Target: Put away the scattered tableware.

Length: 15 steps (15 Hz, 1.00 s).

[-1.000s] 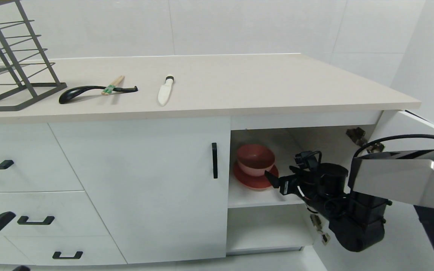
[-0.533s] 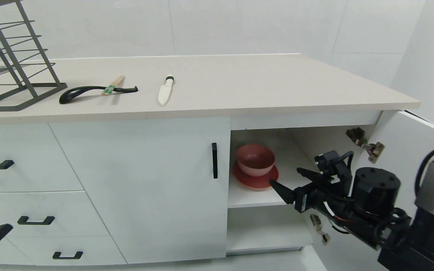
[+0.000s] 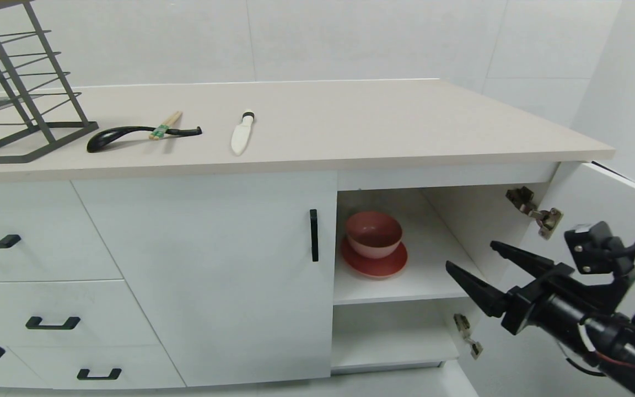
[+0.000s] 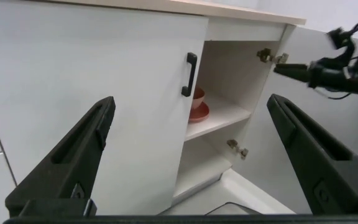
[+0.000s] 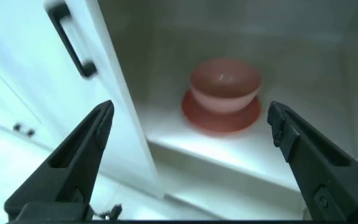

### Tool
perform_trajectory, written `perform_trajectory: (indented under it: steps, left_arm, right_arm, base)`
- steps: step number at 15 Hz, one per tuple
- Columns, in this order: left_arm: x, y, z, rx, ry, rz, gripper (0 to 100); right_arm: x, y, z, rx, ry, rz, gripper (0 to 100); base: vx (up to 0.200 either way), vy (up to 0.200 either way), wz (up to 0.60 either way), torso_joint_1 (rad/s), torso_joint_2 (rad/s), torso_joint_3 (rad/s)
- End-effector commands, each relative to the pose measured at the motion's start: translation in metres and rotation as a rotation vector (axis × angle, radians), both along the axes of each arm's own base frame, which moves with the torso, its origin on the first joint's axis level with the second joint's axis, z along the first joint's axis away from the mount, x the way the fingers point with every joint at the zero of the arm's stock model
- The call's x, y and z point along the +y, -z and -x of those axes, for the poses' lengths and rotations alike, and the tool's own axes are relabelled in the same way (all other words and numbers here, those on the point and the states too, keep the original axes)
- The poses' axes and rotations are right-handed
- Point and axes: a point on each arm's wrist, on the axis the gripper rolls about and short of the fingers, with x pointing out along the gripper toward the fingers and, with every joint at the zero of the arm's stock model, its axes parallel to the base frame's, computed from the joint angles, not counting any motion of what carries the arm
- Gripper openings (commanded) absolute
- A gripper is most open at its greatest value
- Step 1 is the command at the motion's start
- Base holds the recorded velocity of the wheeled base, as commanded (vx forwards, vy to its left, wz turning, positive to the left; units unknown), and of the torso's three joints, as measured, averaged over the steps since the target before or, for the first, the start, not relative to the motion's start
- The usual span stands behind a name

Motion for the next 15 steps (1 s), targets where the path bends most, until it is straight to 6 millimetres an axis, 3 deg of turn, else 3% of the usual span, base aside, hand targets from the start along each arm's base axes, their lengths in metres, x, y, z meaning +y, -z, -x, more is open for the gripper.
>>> perform_trajectory:
  steps: [1,3,9,12,15]
  left_arm:
    - [0.001,0.003,0.01,-0.056,-0.008,0.005,100]
    - [0.002,0.003,0.015,-0.101,-0.062,0.021,100]
    - [0.0,0.01,0.025,-0.132,-0.182,0.054,100]
    - [0.001,0.01,0.025,-0.118,-0.062,0.044,100]
    - [0.001,0.013,0.026,-0.114,-0.042,0.037,100]
  right_arm:
    - [-0.026,-0.026,0.02,-0.127,0.088,-0.057,100]
    - [-0.041,-0.025,0.016,-0.121,0.217,-0.047,100]
    - [-0.041,-0.036,0.025,-0.177,0.215,-0.073,100]
    - [-0.053,-0.043,0.044,-0.174,0.256,-0.079,100]
    - [-0.064,-0.046,0.081,-0.153,0.27,-0.071,100]
  base:
    - [0.0,0.0,0.0,0.0,0.0,0.0]
    - [0.0,0.0,0.0,0.0,0.0,0.0]
    - [0.0,0.0,0.0,0.0,0.0,0.0]
    - [0.0,0.0,0.0,0.0,0.0,0.0]
    - [0.0,0.0,0.0,0.0,0.0,0.0]
